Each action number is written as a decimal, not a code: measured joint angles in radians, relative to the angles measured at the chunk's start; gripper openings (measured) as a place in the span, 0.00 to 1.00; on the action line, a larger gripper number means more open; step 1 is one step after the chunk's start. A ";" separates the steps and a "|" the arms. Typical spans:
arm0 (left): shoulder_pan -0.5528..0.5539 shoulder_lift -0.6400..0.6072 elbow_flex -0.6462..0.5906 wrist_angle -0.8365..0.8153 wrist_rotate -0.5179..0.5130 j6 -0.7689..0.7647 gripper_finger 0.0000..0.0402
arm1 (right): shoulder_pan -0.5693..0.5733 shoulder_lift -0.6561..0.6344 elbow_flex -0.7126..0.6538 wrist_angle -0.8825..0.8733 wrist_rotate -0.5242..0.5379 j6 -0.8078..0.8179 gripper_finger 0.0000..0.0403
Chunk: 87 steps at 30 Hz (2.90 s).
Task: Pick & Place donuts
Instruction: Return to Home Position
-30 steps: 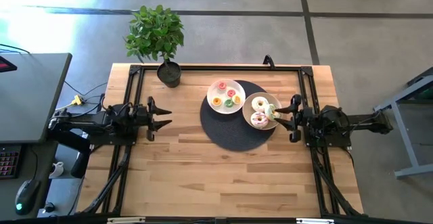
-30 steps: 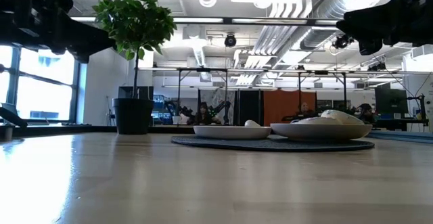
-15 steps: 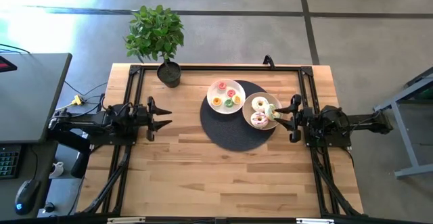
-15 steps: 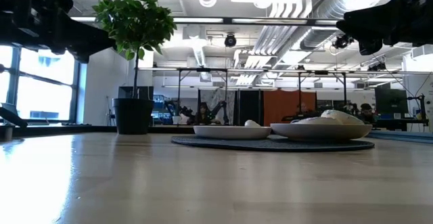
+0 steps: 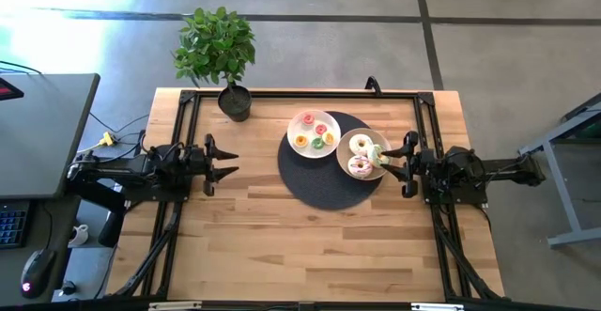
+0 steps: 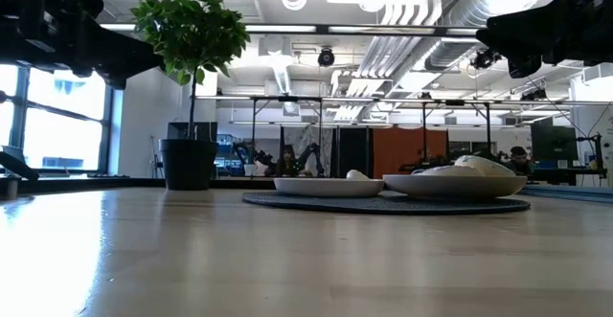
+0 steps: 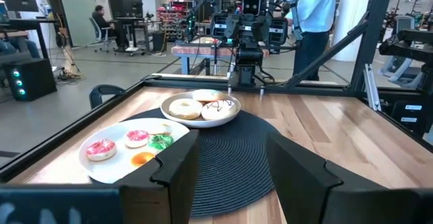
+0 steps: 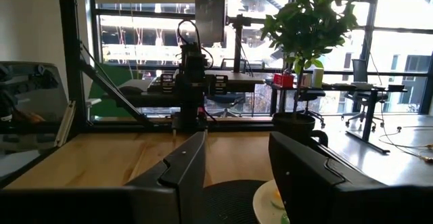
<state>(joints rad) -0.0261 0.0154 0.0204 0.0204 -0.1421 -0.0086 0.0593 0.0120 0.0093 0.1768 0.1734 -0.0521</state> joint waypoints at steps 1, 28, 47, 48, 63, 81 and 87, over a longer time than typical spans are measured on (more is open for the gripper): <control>0.000 0.000 0.000 0.000 0.000 0.000 0.42 | 0.000 0.000 0.000 0.000 0.000 0.000 0.39; 0.000 0.000 0.000 0.000 0.000 0.000 0.42 | 0.000 0.000 0.000 0.000 0.000 0.000 0.39; -0.081 0.000 0.000 0.001 -0.014 0.001 0.42 | 0.000 0.000 0.000 0.000 0.000 0.000 0.39; -0.087 0.000 0.000 0.000 0.001 0.000 0.42 | 0.000 0.000 0.000 0.000 0.000 0.000 0.39; -0.086 0.000 0.000 -0.005 0.043 0.000 0.42 | 0.000 0.000 0.000 0.000 0.000 0.000 0.39; -0.086 0.000 0.000 -0.002 0.046 0.000 0.42 | 0.000 0.000 0.000 0.000 0.000 0.000 0.39; -0.086 0.000 0.000 -0.002 0.046 0.000 0.42 | 0.000 0.000 0.000 0.000 0.000 0.000 0.40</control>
<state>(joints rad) -0.1120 0.0151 0.0200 0.0185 -0.0959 -0.0082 0.0597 0.0120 0.0090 0.1772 0.1734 -0.0521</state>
